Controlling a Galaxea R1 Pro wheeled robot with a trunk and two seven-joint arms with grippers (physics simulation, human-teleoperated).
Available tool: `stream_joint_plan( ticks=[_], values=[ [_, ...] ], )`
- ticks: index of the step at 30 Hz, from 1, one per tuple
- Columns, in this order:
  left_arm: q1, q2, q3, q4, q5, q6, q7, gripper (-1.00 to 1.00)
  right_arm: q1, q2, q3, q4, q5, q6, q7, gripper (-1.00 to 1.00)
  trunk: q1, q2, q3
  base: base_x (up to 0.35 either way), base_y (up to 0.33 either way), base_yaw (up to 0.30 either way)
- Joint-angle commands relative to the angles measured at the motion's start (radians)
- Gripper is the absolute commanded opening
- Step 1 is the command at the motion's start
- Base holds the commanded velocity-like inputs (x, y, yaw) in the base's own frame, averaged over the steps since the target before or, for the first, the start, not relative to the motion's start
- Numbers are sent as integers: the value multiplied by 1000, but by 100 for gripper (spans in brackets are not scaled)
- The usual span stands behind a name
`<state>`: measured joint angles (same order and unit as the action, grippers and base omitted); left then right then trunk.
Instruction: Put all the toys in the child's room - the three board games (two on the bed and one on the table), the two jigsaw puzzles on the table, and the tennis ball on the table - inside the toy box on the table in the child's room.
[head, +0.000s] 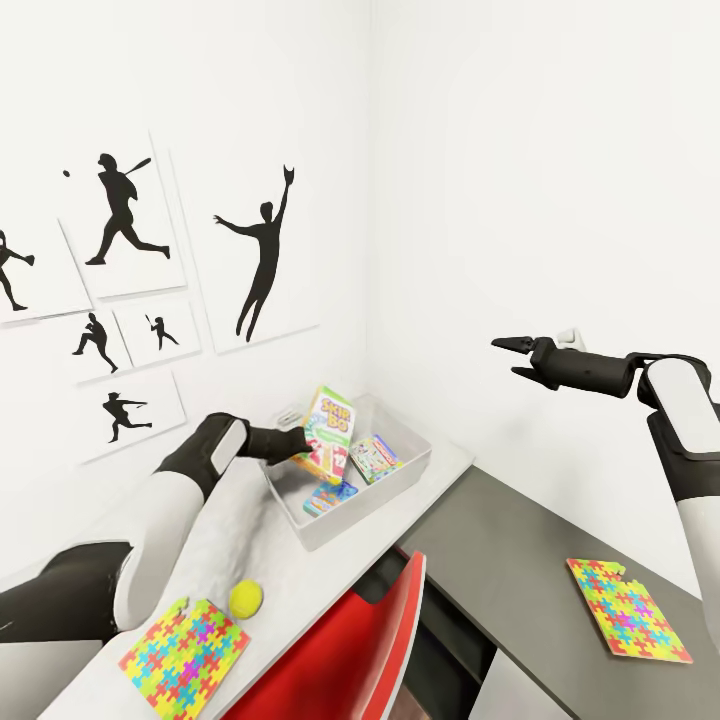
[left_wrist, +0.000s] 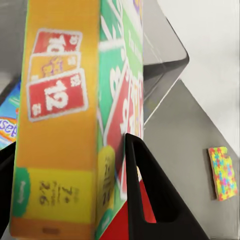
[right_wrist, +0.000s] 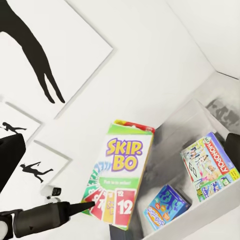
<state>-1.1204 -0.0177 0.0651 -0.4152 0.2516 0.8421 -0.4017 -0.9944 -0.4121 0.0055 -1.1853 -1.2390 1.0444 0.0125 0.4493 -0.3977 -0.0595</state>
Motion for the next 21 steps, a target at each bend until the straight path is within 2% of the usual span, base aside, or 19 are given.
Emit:
stream_joint_plan(
  ticks=[1, 3, 6, 15, 16, 17, 18, 21],
  values=[
    [-1, 0, 6, -1, -12, 4, -19, -100, -1, -1, 1, 0, 1, 3, 1, 100, 1, -2, -2, 0, 0, 0],
    [-1, 5, 4, -1, -42, -11, -77, -100, -1, 0, 1, 0, 1, 3, 1, 100, 1, -2, -2, 0, 0, 0],
    [-1, 11, 4, 1, -69, -31, -103, -100, -1, 1, 1, 0, 1, 3, 1, 100, 1, -2, -2, 0, 0, 0],
    [-1, 13, 2, 50, -93, -122, -137, -100, 0, 7, 1, -27, 1, 3, 1, 100, 1, -2, -2, 0, 0, 0],
    [-1, 12, 2, 53, -105, -127, -137, -100, 0, 8, 1, -30, 1, 3, 0, 100, 1, -2, -2, 0, 0, 0],
    [-1, 10, 3, 56, -152, -134, -138, -100, 0, 9, 1, -33, 1, 3, 0, 100, 1, -2, -2, 0, 0, 0],
    [-1, 7, 4, 57, -178, -137, -138, -100, 0, 10, 1, -33, 1, 3, 0, 100, 1, -2, -2, 0, 0, 0],
    [-1, 5, 4, 58, -200, -147, -138, -100, 0, 11, 1, -34, 1, 3, 0, 100, 1, -2, -2, 0, 0, 0]
  ],
)
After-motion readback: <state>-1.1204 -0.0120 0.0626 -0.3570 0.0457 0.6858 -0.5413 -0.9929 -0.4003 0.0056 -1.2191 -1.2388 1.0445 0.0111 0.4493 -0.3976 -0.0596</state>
